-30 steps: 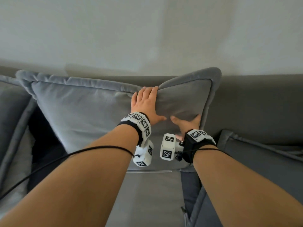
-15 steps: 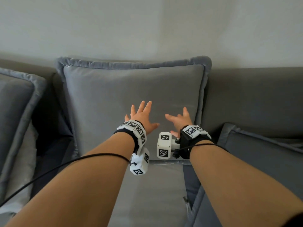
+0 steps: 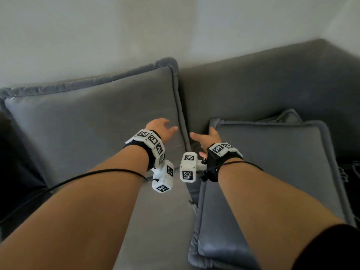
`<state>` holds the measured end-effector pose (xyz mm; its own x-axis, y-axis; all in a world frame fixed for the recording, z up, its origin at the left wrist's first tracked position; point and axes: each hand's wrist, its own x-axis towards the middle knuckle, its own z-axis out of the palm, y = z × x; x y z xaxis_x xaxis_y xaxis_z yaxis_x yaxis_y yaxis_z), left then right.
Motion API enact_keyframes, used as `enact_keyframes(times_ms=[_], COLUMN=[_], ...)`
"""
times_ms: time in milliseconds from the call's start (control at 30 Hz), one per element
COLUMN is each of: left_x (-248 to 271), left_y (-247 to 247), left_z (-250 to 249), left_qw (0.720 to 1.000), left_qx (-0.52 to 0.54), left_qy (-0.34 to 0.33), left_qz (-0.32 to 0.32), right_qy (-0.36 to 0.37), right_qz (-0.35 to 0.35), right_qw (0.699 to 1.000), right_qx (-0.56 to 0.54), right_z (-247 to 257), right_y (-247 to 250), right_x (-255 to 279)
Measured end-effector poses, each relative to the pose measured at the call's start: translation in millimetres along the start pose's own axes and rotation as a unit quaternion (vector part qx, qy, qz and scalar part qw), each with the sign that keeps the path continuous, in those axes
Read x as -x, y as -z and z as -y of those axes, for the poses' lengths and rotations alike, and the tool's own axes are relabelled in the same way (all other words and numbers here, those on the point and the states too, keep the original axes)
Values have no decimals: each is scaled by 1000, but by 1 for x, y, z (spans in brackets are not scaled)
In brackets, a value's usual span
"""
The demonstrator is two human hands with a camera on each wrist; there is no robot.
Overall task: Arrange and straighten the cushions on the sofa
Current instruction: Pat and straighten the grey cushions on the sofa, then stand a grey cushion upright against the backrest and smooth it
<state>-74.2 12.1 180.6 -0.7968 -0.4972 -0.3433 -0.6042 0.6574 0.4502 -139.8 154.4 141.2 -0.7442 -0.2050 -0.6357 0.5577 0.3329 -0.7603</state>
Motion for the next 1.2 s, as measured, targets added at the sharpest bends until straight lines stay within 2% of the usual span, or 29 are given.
enact_keyframes(times_ms=[233, 433, 800, 966, 1100, 1199], left_x=[32, 55, 50, 43, 36, 32], left_y=[-46, -103, -239, -299, -335, -350], left_z=[-108, -195, -315, -350, -366, -371], left_qw=[996, 983, 961, 956, 954, 956], left_qx=[16, -29, -105, -105, -97, -84], left_qy=[-85, -157, -176, -160, -143, -133], left_qz=[29, 87, 183, 221, 245, 249], right_qy=[-26, -69, -186, -252, -290, -285], right_qz=[-89, -156, -231, -237, -210, -171], right_qw=[995, 982, 954, 938, 933, 940], right_qx=[-47, -79, -34, 18, 49, 82], right_z=[-26, -61, -138, -179, -206, -220], right_y=[124, 232, 391, 435, 454, 459], right_x=[37, 51, 32, 2, -24, -37])
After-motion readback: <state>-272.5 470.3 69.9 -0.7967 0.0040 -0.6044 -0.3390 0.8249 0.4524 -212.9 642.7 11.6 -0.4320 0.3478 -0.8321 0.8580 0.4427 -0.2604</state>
